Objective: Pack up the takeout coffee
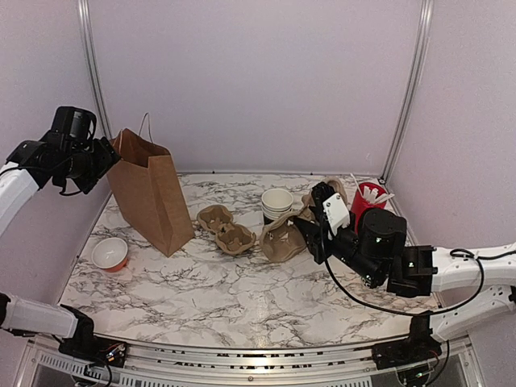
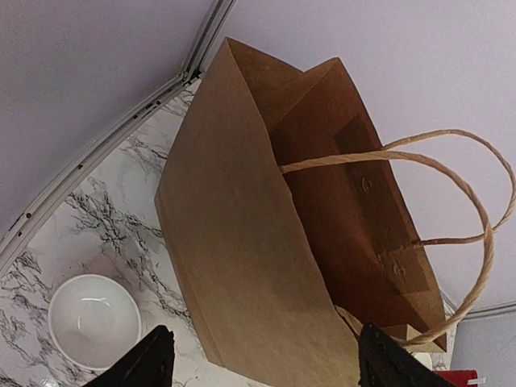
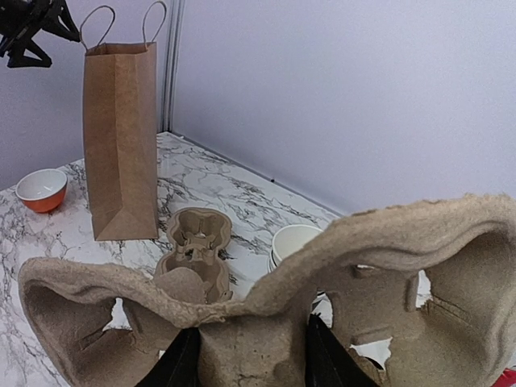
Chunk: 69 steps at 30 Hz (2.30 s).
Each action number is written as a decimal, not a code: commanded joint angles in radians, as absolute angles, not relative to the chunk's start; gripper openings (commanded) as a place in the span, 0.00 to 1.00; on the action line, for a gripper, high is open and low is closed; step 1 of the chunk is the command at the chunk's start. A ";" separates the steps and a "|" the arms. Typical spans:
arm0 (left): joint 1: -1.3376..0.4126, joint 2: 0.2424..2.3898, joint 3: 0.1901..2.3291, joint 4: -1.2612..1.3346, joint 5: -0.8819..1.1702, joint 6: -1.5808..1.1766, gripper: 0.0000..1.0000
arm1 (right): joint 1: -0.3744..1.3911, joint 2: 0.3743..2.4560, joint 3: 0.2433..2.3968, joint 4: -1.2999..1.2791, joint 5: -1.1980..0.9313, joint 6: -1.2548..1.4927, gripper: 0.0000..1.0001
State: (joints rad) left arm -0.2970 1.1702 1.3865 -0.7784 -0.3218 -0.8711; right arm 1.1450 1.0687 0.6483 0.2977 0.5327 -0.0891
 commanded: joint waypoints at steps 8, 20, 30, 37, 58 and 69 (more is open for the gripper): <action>-0.142 1.148 1.316 -0.624 -0.088 -0.915 0.79 | 1.138 1.028 0.637 0.292 0.546 -0.064 0.40; -0.030 1.148 1.208 -0.482 0.029 -0.960 0.78 | 1.138 1.046 0.650 0.298 0.532 -0.066 0.41; -0.019 1.174 1.205 -0.439 0.082 -0.951 0.78 | 1.139 1.035 0.648 0.288 0.534 -0.054 0.41; -0.019 1.239 1.222 -0.432 0.135 -0.919 0.73 | 1.138 1.040 0.658 0.285 0.529 -0.055 0.41; -0.022 1.232 1.344 -0.540 0.118 -0.704 0.11 | 1.138 1.051 0.675 0.299 0.503 -0.065 0.41; -0.125 1.323 1.625 -0.717 0.069 -0.439 0.00 | 1.137 1.053 0.730 0.331 0.441 -0.123 0.41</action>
